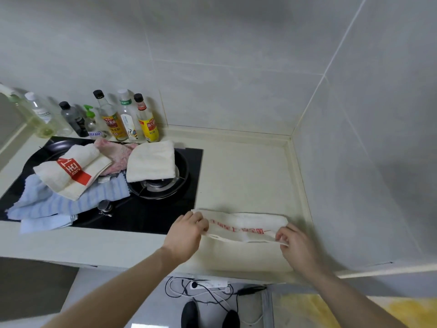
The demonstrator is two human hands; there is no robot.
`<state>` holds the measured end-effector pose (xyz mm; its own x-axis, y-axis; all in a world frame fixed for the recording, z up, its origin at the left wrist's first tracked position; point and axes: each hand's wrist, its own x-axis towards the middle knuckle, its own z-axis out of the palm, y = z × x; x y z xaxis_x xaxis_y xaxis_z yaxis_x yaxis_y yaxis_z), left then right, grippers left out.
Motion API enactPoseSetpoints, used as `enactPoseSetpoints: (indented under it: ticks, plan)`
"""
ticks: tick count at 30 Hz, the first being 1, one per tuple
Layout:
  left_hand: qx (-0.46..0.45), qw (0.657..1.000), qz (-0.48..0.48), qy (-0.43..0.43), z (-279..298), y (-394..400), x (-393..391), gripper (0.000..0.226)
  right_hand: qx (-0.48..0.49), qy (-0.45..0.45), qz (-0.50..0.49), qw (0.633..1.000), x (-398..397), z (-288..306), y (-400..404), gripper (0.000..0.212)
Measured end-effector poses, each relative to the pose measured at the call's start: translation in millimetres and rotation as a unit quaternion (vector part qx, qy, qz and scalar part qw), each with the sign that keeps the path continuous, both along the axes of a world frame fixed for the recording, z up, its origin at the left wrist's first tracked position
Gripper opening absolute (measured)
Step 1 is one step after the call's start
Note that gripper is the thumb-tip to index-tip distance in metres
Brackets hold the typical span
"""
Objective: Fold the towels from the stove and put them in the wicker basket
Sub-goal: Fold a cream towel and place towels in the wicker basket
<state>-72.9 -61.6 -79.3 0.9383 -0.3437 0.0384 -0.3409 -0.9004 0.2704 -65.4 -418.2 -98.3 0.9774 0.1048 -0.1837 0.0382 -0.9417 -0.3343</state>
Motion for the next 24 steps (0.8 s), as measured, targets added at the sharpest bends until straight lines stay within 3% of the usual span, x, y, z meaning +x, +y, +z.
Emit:
enactPoseSetpoints:
  ticks: [8, 18, 21, 24]
  plan:
    - [0.065, 0.991, 0.057, 0.102, -45.0, -4.2, -52.9, 0.042, -0.006, 0.106, 0.012, 0.994, -42.4, -23.3, 9.3, 0.03]
    - [0.109, 0.963, 0.068, 0.238, -37.1, -16.9, -56.7, 0.038, -0.057, 0.124, -0.032, 0.99, -63.5, -31.9, 13.1, 0.028]
    - [0.078, 0.966, 0.064, 0.236, -30.3, -25.5, -57.3, 0.036, -0.057, 0.113, -0.046, 0.991, -66.5, -29.8, 14.8, 0.032]
    - [0.015, 0.973, 0.057, 0.223, -28.2, -47.3, -53.5, 0.049, 0.006, 0.061, -0.058, 0.996, -65.0, -29.8, 21.3, 0.046]
